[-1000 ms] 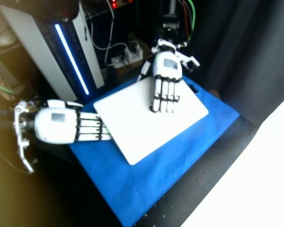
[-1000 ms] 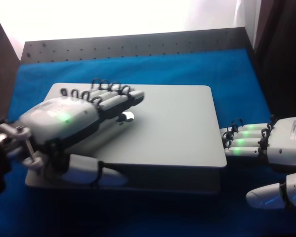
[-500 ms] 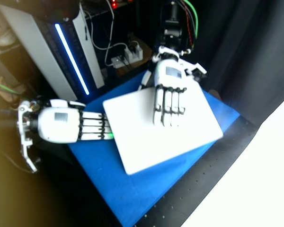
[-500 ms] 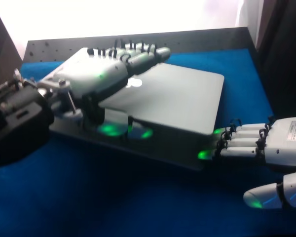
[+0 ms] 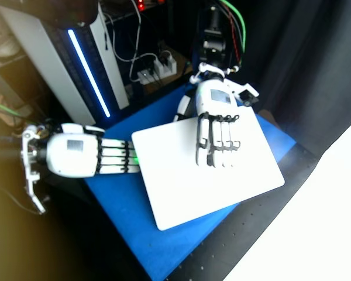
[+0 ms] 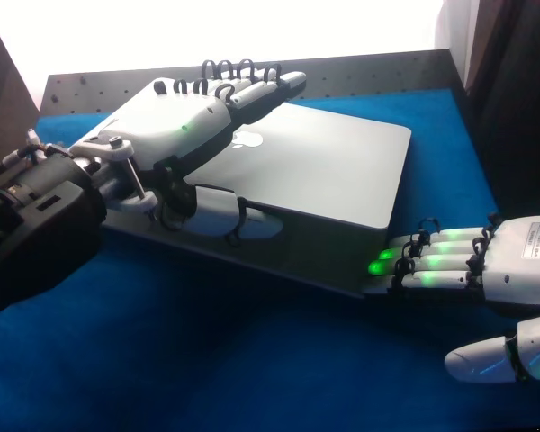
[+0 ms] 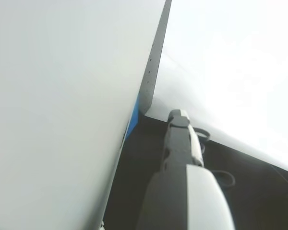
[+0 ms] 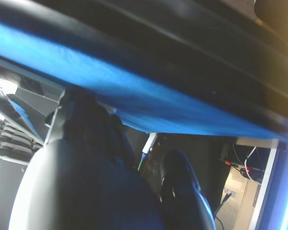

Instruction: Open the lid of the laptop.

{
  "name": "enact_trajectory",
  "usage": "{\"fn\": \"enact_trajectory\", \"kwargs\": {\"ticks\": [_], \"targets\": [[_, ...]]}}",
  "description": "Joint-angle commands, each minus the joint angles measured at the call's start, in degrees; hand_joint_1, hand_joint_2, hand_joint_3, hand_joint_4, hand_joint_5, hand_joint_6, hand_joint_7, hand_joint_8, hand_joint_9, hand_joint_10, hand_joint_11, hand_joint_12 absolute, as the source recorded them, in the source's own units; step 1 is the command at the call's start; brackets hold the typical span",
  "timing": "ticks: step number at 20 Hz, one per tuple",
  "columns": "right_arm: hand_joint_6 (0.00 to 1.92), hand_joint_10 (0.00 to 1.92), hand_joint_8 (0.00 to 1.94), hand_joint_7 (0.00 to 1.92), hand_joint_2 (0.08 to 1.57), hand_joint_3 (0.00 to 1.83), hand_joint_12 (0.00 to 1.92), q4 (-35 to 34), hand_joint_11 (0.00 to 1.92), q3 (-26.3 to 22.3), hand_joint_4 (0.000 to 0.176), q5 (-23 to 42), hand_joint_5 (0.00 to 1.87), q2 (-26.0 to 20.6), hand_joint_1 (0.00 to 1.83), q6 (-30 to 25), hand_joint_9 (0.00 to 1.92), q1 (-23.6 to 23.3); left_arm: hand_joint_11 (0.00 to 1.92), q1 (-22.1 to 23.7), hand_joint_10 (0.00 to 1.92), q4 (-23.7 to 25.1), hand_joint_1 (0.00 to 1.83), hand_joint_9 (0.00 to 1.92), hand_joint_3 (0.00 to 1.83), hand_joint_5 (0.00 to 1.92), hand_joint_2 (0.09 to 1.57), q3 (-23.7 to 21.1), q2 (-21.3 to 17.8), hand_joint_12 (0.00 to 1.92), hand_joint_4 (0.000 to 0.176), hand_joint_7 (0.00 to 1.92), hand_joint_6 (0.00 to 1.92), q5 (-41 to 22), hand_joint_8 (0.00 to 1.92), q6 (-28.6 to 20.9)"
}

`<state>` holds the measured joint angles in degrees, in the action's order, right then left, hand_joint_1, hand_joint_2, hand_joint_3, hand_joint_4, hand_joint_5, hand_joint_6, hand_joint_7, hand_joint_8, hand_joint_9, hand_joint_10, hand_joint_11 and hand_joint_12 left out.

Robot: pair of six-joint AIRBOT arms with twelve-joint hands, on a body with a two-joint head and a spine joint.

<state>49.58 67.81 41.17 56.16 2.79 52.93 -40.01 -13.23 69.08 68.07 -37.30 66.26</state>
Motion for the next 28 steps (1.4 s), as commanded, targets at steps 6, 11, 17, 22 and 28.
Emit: {"fn": "enact_trajectory", "kwargs": {"ticks": [6, 11, 17, 22, 28], "targets": [[0.00, 0.00, 0.00, 0.00, 1.38, 0.00, 0.00, -1.5, 0.00, 1.1, 0.000, 4.3, 0.00, -0.7, 0.00, -0.3, 0.00, -3.6, 0.00, 0.2, 0.00, -0.5, 0.87, 0.00, 0.00, 0.00, 0.99, -0.9, 0.1, 0.00, 0.098, 0.00, 0.00, -9.7, 0.00, -1.1], [0.00, 0.00, 0.00, 0.00, 1.39, 0.01, 0.00, -1.5, 0.00, 2.5, 0.000, 4.3, 0.00, 0.6, 0.00, -0.3, 0.00, -6.3, 0.00, 0.4, 0.00, 0.0, 0.87, 0.00, 0.00, 0.00, 0.99, -1.5, -0.6, 0.00, 0.073, 0.00, 0.00, -10.8, 0.00, -1.1], [0.01, 0.01, 0.01, 0.03, 1.40, 0.01, 0.00, -1.5, 0.00, 6.9, 0.000, 4.3, 0.04, 7.8, 0.00, -0.3, 0.02, -6.4, 0.00, 1.2, 0.00, 0.0, 0.84, 0.00, 0.00, 0.00, 0.97, -2.1, -0.7, 0.00, 0.021, 0.00, 0.00, -12.8, 0.00, -1.5], [0.02, 0.01, 0.01, 0.07, 1.38, 0.00, 0.00, -1.4, 0.01, 10.3, 0.000, 3.1, 0.09, 13.1, 0.00, -0.3, 0.04, -6.3, 0.00, 1.8, 0.00, 0.0, 0.86, 0.00, 0.00, 0.00, 0.97, -2.3, -0.8, 0.00, 0.009, 0.00, 0.00, -13.2, 0.00, -1.7], [0.00, 0.00, 0.00, 0.00, 1.37, 0.00, 0.00, -1.2, 0.00, 10.4, 0.000, 1.1, 0.00, 13.5, 0.00, -0.3, 0.00, -5.0, 0.00, 2.8, 0.00, 0.0, 0.85, 0.00, 0.00, 0.00, 0.96, -2.0, -0.8, 0.00, 0.003, 0.00, 0.00, -12.9, 0.00, -1.7]]}}
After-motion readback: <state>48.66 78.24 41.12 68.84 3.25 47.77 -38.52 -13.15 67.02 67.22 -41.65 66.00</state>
